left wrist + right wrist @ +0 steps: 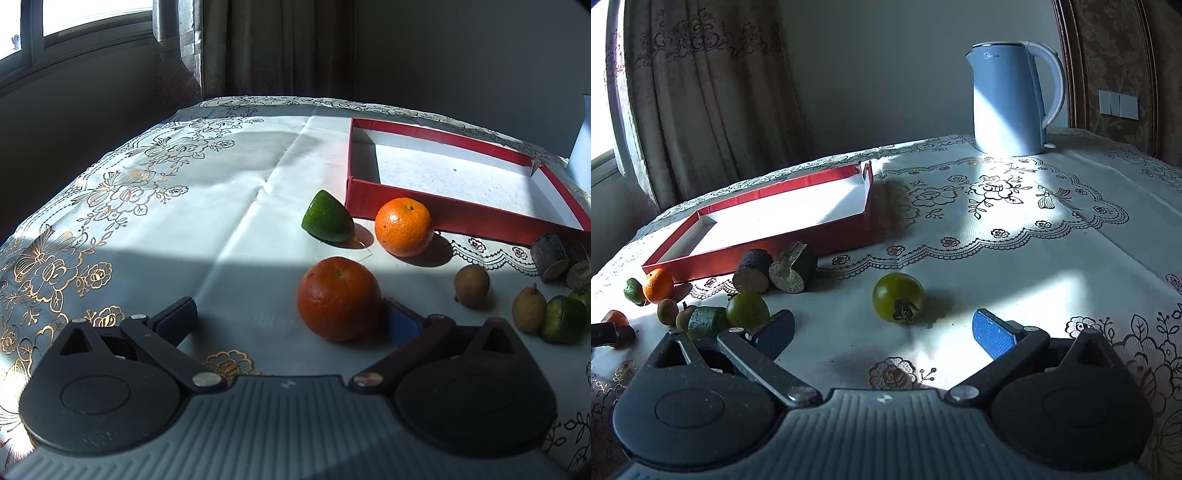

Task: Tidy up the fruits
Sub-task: 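Move the right tool toward the green tomato beside the fruit row, then grasp the green tomato with the right tool and carry it into the tray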

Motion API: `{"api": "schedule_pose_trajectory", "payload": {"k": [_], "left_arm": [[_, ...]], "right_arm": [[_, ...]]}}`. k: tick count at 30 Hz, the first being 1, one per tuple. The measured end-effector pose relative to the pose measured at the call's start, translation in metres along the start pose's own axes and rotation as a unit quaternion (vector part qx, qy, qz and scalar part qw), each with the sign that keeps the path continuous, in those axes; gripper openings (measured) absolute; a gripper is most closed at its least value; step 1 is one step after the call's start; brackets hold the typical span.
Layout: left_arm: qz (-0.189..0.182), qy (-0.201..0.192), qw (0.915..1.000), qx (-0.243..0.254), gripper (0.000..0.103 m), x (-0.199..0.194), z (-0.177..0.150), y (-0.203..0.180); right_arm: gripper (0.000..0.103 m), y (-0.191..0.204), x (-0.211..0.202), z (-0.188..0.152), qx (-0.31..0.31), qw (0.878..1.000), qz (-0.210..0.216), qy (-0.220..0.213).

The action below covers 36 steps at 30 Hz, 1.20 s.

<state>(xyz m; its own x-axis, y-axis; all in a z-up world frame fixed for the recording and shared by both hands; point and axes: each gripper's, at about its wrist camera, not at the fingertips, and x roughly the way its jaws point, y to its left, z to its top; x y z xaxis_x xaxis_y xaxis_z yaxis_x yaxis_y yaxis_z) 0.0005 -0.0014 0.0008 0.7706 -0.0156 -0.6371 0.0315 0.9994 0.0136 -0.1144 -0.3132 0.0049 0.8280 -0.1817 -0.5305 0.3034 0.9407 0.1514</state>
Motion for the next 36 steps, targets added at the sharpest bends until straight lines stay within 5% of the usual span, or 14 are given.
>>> {"api": "schedule_pose_trajectory", "payload": {"k": [36], "left_arm": [[0.000, -0.001, 1.0000, -0.001, 0.103, 0.000, -0.001, 0.000]], "right_arm": [[0.103, 0.043, -0.005, -0.010, -0.028, 0.999, 0.038, 0.010]]}}
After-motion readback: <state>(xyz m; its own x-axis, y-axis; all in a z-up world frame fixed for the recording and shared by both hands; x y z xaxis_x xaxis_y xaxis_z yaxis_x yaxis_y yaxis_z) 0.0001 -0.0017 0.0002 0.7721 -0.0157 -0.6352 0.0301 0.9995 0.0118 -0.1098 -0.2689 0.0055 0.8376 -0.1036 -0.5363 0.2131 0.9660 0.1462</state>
